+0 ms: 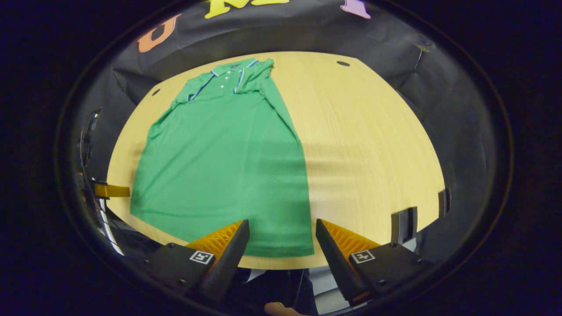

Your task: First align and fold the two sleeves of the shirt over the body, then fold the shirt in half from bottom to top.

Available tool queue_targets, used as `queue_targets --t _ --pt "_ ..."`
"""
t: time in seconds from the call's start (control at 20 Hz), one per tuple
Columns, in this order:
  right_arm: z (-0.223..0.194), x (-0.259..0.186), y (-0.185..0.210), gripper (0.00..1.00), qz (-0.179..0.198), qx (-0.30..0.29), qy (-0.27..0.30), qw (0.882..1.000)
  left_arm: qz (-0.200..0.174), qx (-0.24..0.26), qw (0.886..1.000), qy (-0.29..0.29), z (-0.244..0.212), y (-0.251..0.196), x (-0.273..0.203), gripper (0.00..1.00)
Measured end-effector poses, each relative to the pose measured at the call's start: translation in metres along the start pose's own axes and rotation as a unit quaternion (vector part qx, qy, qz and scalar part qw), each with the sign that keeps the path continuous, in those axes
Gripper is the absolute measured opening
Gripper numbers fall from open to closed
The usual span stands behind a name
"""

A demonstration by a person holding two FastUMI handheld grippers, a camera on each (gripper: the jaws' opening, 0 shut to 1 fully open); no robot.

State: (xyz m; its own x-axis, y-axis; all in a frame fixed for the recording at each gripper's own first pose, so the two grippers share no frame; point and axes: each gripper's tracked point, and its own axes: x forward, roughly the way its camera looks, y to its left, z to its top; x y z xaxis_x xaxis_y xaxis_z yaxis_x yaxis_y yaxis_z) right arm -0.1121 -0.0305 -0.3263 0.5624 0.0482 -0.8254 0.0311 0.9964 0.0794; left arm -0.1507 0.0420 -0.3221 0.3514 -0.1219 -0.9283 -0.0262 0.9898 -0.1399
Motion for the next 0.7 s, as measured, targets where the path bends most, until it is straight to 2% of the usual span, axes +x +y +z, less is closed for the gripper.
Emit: queue_targets --t 0.25,0.5,0.6,0.7 --pt "-0.02 0.004 -0.008 0.97 -0.026 -0.004 0.046 0.999 0.002 0.006 1.0 0.031 -0.01 -0.004 0.001 0.94" --pt "-0.018 0.012 -0.011 0.96 -0.039 0.0 0.073 0.997 -0.005 0.002 0.999 0.053 -0.019 -0.01 0.01 0.94" --pt "-0.015 0.016 -0.005 0.97 -0.029 0.004 0.082 0.996 0.013 0.009 0.998 0.054 -0.019 -0.006 0.009 0.94" --pt "-0.019 0.021 -0.009 0.96 -0.036 -0.006 0.099 0.994 0.025 0.036 0.997 0.058 -0.02 -0.002 0.01 0.92"
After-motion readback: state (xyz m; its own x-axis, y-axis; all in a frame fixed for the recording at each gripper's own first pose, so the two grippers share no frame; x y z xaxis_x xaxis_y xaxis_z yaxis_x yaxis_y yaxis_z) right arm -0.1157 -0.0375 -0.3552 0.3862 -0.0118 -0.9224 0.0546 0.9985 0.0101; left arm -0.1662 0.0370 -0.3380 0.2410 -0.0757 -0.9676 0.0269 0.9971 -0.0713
